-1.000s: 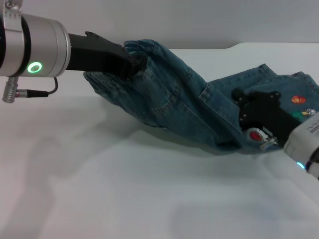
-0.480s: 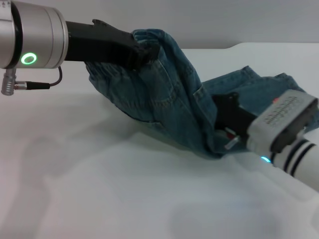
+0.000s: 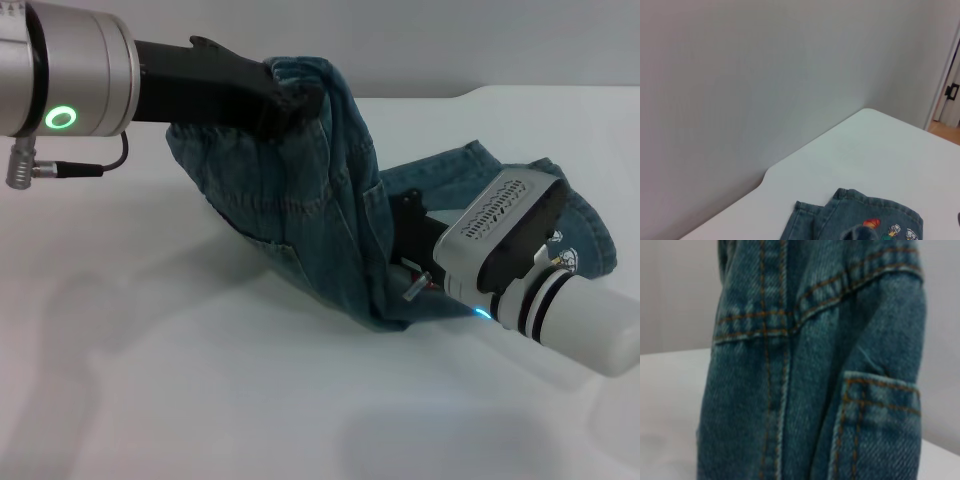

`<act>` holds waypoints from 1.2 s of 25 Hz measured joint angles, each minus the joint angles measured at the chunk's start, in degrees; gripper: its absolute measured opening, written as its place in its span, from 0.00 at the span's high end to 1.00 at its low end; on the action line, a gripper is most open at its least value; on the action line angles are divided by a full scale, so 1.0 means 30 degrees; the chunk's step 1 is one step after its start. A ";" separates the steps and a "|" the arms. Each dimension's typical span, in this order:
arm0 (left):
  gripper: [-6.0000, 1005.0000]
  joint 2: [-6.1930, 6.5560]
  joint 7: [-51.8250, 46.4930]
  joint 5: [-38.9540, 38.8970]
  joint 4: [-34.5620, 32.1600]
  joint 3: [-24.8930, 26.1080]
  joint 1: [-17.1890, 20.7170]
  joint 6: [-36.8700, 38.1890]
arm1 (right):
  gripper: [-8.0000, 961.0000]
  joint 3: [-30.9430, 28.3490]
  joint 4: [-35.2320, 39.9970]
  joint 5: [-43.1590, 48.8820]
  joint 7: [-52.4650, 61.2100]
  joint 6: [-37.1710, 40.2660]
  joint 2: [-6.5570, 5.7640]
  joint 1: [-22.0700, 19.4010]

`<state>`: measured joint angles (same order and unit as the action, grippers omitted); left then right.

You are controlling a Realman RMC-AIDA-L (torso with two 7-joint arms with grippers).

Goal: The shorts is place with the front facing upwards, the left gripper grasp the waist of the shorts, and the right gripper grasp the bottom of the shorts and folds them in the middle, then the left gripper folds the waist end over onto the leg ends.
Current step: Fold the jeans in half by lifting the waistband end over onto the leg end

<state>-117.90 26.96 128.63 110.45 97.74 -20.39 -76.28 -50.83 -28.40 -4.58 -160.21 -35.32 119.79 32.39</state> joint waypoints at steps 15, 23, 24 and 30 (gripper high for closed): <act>0.92 0.0006 0.0508 -0.0516 0.0064 0.0234 0.0130 0.0091 | 0.99 -0.4369 -0.0713 0.0069 -0.1435 -0.1996 -0.0242 -0.3774; 0.92 0.0016 0.0803 -0.1251 0.0324 0.0231 -0.0135 0.0657 | 0.99 -0.2398 -0.0212 -0.0072 -0.0231 -0.0965 -0.0024 -0.1960; 0.92 0.0016 0.0803 -0.1251 0.0324 0.0231 -0.0135 0.0657 | 0.99 -0.2154 -0.0151 -0.0078 0.0061 -0.0820 -0.0017 -0.1630; 0.92 -0.0011 0.0814 -0.1368 0.0356 0.0222 -0.0287 0.0984 | 0.99 -0.0230 -0.0286 -0.0676 0.0972 0.0404 0.0024 0.0217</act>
<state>-117.93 29.40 124.52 111.52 98.41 -21.25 -73.32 -51.52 -29.26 -6.61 -157.30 -34.10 119.87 33.04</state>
